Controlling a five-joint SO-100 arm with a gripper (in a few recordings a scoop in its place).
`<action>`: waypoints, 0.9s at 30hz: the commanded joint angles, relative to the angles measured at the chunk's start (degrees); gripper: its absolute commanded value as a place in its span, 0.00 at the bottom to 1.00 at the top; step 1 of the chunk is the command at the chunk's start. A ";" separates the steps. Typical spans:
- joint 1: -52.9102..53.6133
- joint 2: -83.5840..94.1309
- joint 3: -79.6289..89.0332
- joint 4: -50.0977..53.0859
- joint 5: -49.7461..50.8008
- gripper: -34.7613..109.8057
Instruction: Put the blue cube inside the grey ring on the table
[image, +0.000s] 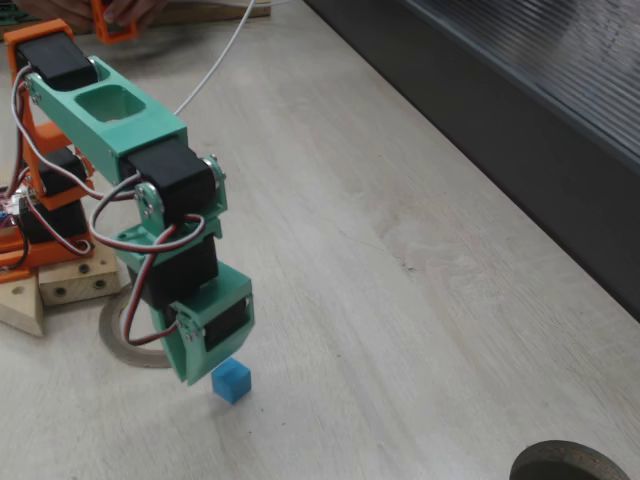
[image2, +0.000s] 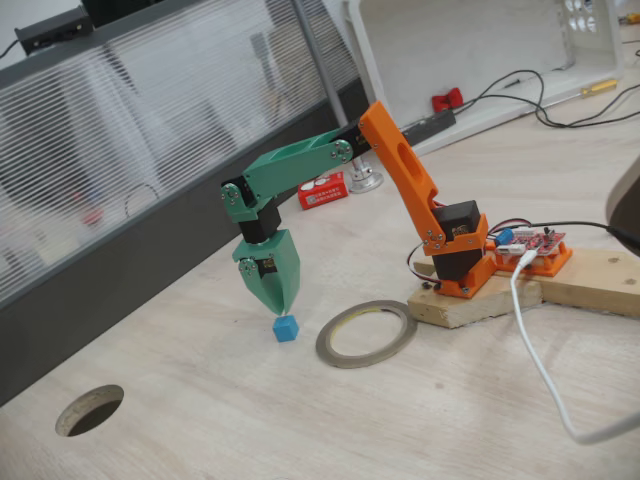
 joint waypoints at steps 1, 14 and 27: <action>0.70 1.76 -0.26 1.41 0.00 0.37; 0.62 1.32 -0.97 9.32 0.00 0.45; 0.62 0.88 -1.05 9.14 0.00 0.45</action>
